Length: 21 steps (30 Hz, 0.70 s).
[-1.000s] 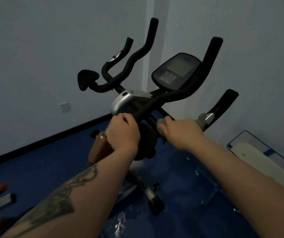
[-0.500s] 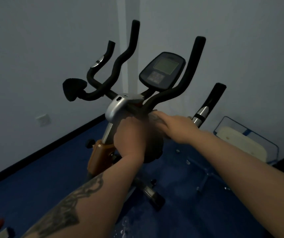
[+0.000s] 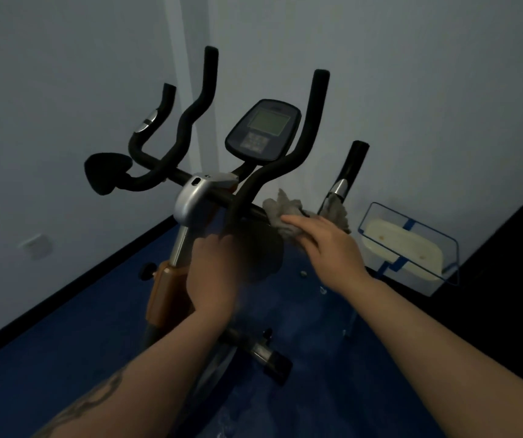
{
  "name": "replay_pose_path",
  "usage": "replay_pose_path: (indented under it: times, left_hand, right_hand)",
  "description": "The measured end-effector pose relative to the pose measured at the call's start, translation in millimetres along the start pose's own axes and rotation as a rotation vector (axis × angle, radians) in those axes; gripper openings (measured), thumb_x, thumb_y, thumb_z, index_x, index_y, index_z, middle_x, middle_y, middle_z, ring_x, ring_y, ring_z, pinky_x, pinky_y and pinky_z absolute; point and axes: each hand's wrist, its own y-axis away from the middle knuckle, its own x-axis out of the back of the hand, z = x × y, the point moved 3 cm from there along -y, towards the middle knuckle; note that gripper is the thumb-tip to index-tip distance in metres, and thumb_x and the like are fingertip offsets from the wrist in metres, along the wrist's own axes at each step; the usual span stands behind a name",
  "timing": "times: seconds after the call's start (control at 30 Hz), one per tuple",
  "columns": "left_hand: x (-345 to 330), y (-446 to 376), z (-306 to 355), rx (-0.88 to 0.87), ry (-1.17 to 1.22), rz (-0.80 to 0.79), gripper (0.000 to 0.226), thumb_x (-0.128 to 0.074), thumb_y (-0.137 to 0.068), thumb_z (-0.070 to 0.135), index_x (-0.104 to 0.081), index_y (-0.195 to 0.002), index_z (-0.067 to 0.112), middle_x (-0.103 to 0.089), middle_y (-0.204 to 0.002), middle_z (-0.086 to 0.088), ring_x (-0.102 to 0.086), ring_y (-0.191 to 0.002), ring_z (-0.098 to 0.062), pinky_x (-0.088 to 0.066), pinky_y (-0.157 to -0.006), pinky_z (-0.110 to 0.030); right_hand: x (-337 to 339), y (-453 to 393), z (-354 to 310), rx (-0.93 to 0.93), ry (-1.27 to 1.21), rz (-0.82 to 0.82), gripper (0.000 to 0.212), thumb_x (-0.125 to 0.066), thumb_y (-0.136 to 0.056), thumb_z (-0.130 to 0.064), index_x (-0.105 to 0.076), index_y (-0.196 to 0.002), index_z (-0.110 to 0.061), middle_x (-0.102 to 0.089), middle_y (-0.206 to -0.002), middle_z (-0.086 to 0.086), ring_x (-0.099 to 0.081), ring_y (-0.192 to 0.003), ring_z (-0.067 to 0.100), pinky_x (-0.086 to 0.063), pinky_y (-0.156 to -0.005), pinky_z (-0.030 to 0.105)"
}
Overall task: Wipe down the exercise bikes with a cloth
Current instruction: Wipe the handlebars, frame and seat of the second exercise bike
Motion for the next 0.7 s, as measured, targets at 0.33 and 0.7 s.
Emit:
replay_pose_path:
  times: [0.33,0.7]
  left_hand:
    - [-5.4,94.6,-3.0,0.288,0.293,-0.339,0.028,-0.058,-0.096,0.024,-0.054,-0.123,0.019,-0.060,-0.118,-0.003,-0.058,-0.108,-0.017,-0.048,-0.091,-0.032]
    - [8.1,185.0,44.0,-0.272,0.056,-0.455,0.039,-0.070,-0.083,0.011,-0.062,-0.106,0.041,-0.061,-0.104,0.024,-0.058,-0.102,0.003,-0.047,-0.087,-0.019]
  right_hand:
    - [-14.7,118.7,4.0,-0.306,-0.630,-0.247,0.044,-0.048,-0.101,-0.020,-0.044,-0.131,-0.052,-0.054,-0.129,-0.025,-0.051,-0.116,-0.010,-0.042,-0.091,0.007]
    - [29.3,179.4,6.4,-0.291,-0.721,-0.537,0.031,-0.057,-0.094,-0.039,-0.048,-0.124,-0.040,-0.067,-0.101,-0.012,-0.066,-0.090,-0.001,-0.050,-0.071,0.014]
